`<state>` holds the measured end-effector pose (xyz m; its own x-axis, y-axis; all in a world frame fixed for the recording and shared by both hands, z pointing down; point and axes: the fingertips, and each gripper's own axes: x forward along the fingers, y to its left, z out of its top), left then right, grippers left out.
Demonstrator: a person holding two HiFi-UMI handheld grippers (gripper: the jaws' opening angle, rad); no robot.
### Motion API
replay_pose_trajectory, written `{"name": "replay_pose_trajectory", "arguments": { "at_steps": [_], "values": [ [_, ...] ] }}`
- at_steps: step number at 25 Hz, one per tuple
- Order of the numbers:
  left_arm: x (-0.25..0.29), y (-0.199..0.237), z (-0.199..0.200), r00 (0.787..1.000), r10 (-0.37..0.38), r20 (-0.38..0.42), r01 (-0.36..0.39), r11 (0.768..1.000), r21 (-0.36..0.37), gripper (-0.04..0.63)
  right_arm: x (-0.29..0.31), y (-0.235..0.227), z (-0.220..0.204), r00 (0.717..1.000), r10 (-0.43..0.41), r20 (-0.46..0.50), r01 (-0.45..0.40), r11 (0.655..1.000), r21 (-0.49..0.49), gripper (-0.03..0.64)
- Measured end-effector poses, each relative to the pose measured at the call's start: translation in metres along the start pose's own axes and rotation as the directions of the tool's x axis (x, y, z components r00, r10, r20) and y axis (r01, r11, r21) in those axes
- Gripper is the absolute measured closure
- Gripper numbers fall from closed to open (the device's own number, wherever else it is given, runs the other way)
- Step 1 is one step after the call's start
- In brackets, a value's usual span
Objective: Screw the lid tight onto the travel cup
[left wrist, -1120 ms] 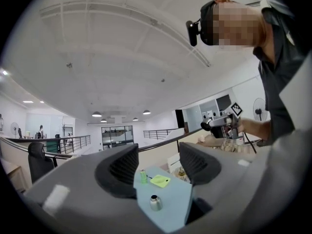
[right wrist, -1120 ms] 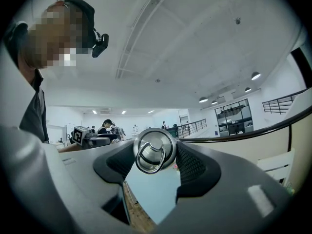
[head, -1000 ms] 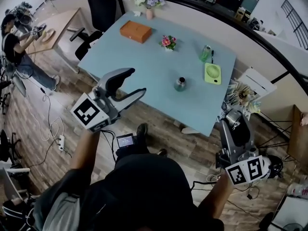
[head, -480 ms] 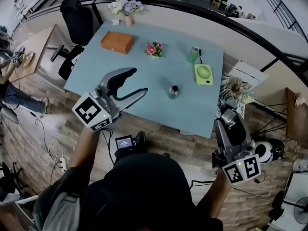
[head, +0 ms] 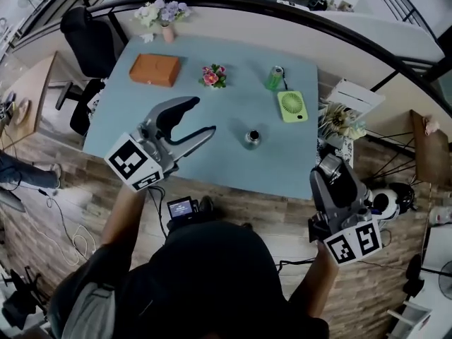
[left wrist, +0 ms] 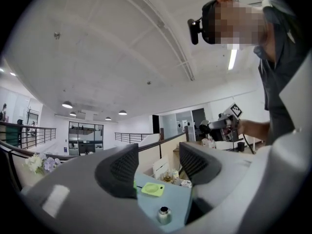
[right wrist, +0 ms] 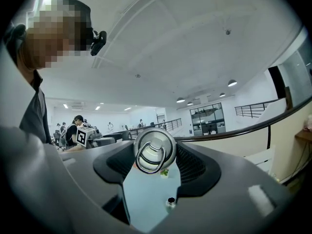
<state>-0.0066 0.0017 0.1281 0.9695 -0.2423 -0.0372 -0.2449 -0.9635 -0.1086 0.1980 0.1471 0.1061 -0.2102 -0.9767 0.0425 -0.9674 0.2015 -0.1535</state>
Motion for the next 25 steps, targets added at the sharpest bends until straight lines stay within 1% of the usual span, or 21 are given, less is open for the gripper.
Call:
{"name": "replay_pose_trajectory", "arguments": {
  "at_steps": [7, 12, 18, 25],
  "values": [
    [0.001, 0.037, -0.017, 0.998, -0.059, 0.015, 0.06, 0.997, -0.045, 0.282, 0.032, 0.009, -0.003, 0.998, -0.062, -0.024, 0.062, 0.998, 0.0, 0.353],
    [-0.004, 0.053, -0.027, 0.995, -0.091, 0.036, 0.094, 0.993, -0.074, 0.282, 0.052, 0.019, -0.006, 0.996, -0.084, -0.025, 0.084, 0.996, 0.008, 0.353],
    [-0.007, 0.063, -0.038, 0.994, -0.105, 0.042, 0.109, 0.99, -0.093, 0.282, 0.074, 0.025, -0.014, 0.996, -0.077, -0.048, 0.078, 0.997, 0.014, 0.353],
    [0.006, 0.06, -0.061, 0.991, -0.13, 0.014, 0.131, 0.985, -0.115, 0.282, 0.096, 0.015, -0.03, 0.995, -0.044, -0.085, 0.047, 0.998, 0.031, 0.353]
  ]
}}
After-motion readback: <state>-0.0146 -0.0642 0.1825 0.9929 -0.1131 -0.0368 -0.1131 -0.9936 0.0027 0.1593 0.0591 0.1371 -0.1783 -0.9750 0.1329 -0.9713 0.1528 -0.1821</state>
